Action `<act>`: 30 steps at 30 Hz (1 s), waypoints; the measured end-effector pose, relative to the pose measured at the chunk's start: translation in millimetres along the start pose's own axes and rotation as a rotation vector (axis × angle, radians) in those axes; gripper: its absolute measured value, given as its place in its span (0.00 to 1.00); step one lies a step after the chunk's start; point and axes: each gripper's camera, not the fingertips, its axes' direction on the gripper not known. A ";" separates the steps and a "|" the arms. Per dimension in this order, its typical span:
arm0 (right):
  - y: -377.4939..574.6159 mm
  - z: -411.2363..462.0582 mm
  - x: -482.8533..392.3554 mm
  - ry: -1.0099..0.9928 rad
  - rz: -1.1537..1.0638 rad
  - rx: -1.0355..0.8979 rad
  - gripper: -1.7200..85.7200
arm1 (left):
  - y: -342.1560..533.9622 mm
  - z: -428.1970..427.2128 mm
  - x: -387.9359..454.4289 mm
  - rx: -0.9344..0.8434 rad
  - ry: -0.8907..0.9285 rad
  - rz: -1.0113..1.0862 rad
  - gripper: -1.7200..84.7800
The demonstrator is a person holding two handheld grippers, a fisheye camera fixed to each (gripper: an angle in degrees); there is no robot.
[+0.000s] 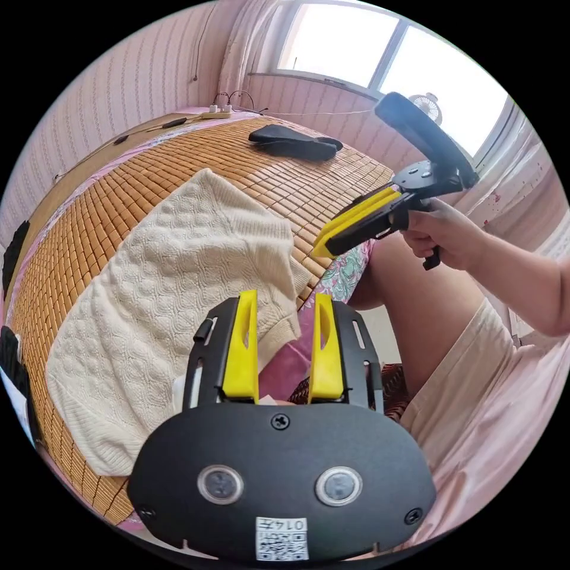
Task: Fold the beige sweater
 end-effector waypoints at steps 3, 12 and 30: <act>27.4 16.0 29.3 -0.150 0.069 -0.015 0.09 | -16.5 12.8 19.0 -0.021 -0.035 0.046 0.18; 50.7 4.5 97.3 -0.393 0.109 0.122 0.03 | -37.6 37.8 59.9 -0.164 -0.138 0.164 0.16; 147.0 28.3 200.3 -0.973 0.510 0.354 0.19 | 65.6 -98.3 88.9 -0.006 -0.220 0.055 0.02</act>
